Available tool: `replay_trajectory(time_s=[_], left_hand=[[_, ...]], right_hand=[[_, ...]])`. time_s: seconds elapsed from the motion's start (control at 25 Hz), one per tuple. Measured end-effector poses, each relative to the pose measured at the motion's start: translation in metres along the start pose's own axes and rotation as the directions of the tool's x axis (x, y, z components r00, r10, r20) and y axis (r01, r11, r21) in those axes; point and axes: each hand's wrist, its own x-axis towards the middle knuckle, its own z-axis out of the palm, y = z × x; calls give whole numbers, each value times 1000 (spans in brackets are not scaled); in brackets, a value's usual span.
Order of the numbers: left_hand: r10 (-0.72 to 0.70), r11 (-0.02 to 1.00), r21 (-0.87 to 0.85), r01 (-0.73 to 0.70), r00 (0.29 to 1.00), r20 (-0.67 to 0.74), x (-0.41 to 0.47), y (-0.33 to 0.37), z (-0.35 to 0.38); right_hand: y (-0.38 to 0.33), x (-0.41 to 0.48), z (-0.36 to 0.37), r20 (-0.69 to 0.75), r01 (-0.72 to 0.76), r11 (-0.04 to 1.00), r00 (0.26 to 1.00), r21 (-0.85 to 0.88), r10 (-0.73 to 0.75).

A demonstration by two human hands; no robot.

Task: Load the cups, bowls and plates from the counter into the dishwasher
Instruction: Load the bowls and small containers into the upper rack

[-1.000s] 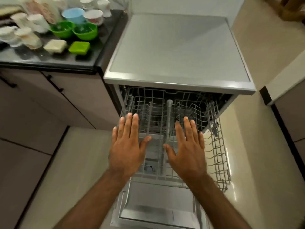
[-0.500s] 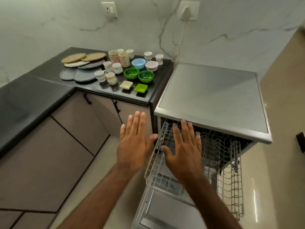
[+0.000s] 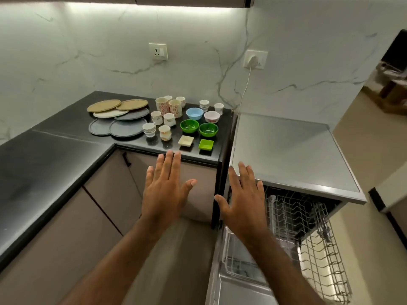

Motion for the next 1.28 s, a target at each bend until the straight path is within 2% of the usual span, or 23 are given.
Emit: replay_trajectory(time_s=[0.16,0.4,0.72,1.0,1.28], left_hand=[[57,998,-42,-56,998,34,12,-53,-11],[102,993,-69,-99,994,47,26,-74,-9],[116,993,-36,-113,990,74,54,-79,8],[97,995,-17,-95,987,128,82,-79,49],[80,997,-34,-74,970,231,191,-93,141]], right_hand=[[-53,4,23,15,-70,996,997,-54,70],[-74,9,31,38,-98,984,994,-149,104],[-59,55,32,50,-74,981,995,-178,84],[-38,86,63,120,-4,997,993,-78,13],[-4,208,126,200,10,998,980,-66,3]])
